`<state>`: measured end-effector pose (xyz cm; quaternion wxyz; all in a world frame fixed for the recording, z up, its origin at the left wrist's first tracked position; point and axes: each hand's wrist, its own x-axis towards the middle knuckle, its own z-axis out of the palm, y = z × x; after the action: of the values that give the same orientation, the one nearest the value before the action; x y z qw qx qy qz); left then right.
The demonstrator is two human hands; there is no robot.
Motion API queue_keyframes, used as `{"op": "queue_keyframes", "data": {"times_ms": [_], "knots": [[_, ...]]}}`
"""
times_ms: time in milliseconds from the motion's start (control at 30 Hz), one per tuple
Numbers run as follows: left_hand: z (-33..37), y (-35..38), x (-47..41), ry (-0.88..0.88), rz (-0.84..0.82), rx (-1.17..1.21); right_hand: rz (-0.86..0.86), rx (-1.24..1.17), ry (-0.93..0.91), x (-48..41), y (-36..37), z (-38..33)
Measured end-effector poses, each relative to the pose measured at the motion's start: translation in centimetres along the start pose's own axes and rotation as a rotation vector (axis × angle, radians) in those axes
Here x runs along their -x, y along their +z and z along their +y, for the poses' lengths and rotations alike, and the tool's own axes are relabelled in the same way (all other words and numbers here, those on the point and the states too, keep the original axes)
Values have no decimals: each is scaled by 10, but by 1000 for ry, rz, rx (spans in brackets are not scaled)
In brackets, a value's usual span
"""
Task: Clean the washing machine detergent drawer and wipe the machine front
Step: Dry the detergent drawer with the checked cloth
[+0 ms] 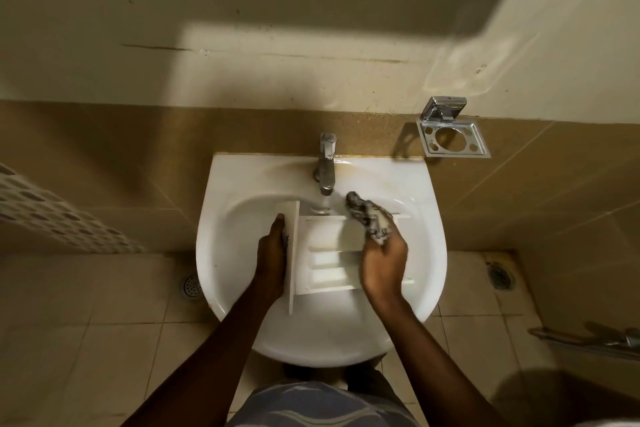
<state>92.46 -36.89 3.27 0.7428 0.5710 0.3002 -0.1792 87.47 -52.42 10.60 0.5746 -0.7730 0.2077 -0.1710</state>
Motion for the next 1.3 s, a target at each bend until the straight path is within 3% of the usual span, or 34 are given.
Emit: {"op": "queue_keyframes", "data": {"times_ms": [100,200,333,467,733,867,1000,1100,1233,1300], "knots": [[9,2,7,88,-31,-15,-229,364,-397,-7,22,-15],[17,2,15,149,-58,-8,-415,658,-480,-14,30,-24],[28,-9,20,229,-1,-60,-443,756,-317,-36,4,-23],[39,-16,25,300,-49,-54,-430,896,-22,-59,-18,-15],[40,0,23,394,-66,-85,-472,752,-200,-30,23,-45],[41,-4,27,486,-112,-89,-477,857,39,-63,-13,-19],[39,-5,29,629,-98,-227,-571,779,298,-85,-30,-9],[32,-5,29,684,-15,-292,-578,835,294,-89,-23,-2],[19,-13,17,877,143,-389,-317,877,138,-74,-15,20],[11,-18,6,890,215,-388,-214,839,50,-56,-15,31]]}}
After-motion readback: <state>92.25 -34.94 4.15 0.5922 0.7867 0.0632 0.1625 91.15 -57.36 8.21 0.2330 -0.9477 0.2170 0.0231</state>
